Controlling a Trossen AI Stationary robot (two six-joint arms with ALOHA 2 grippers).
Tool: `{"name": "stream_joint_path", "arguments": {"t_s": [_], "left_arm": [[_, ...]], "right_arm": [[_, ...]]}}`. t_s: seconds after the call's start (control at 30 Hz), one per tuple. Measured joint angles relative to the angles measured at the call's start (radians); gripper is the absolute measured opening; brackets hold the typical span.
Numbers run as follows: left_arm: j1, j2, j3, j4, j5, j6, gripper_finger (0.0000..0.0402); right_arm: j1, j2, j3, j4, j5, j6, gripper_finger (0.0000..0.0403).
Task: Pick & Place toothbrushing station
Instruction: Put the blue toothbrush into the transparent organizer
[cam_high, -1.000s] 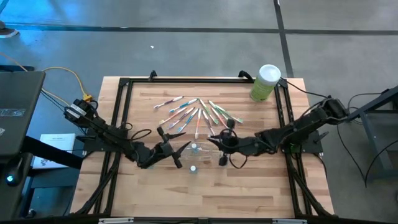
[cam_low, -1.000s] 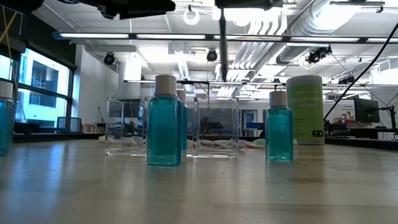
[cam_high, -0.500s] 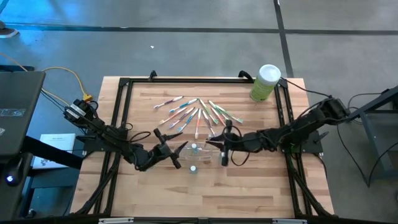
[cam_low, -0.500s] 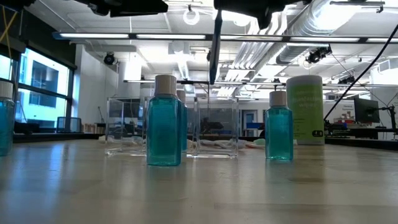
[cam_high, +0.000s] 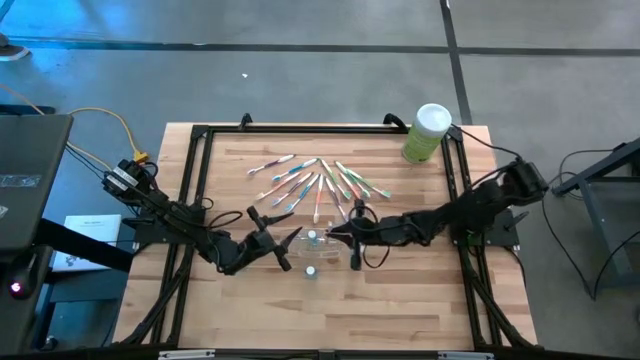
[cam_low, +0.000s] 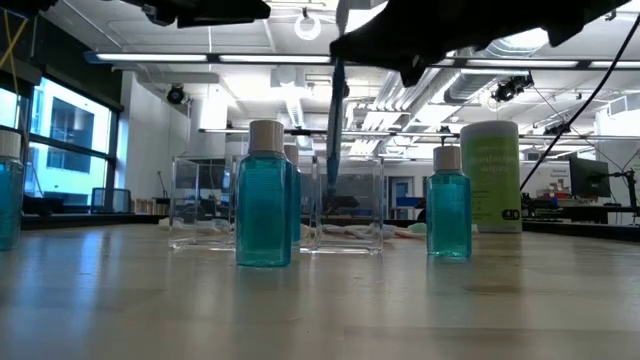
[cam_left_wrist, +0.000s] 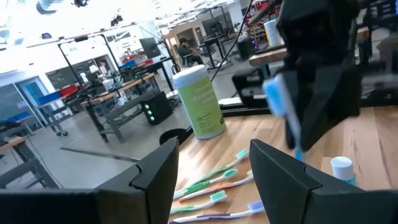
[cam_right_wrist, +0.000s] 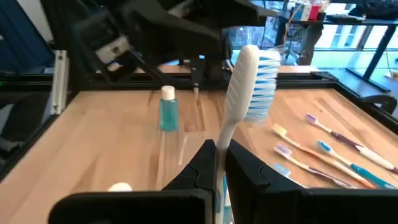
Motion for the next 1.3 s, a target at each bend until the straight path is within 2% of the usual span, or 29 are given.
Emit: {"name": "stream_joint_path", "arguments": {"t_s": [0.27, 0.47, 0.7, 1.03, 1.17, 1.3], "left_arm": [[-0.005, 0.000, 0.000, 0.000, 0.000, -0.073, 0.0191], [-0.008, 0.000, 0.000, 0.000, 0.001, -0.091, 0.0191], [-0.014, 0.000, 0.000, 0.000, 0.001, -0.113, 0.0191], [-0.017, 0.000, 0.000, 0.000, 0.000, -0.124, 0.0191], [-0.021, 0.000, 0.000, 0.000, 0.001, -0.135, 0.0191], [-0.020, 0.000, 0.000, 0.000, 0.001, -0.148, 0.0190]], "right_arm": [[-0.033, 0.084, 0.000, 0.007, 0.000, 0.094, 0.0011], [-0.033, 0.099, 0.000, -0.009, 0.008, 0.094, 0.0022], [-0.033, 0.099, 0.000, -0.038, 0.009, 0.095, 0.0084], [-0.072, 0.099, 0.000, -0.014, 0.009, 0.100, 0.0195], [-0.090, 0.098, 0.000, -0.020, 0.003, 0.100, 0.0223], [-0.096, 0.098, 0.000, -0.024, -0.010, 0.095, 0.0236]]}}
